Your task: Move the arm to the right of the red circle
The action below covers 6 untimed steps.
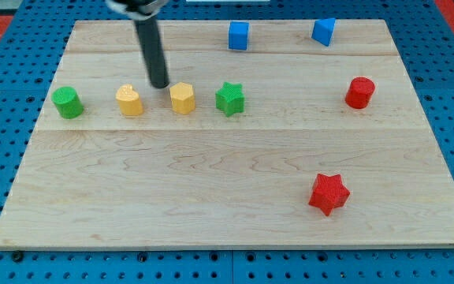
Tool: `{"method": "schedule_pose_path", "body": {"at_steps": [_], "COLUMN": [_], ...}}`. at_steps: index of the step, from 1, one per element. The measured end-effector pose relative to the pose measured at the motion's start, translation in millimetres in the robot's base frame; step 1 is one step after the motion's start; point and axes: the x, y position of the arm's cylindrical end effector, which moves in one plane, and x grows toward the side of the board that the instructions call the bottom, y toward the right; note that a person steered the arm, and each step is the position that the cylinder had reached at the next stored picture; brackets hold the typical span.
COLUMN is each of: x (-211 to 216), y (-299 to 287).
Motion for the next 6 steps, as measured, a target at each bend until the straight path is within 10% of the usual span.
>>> {"method": "schedule_pose_path", "body": {"at_steps": [2,4,6], "x": [-50,-4,41], "y": [151,371,324]}}
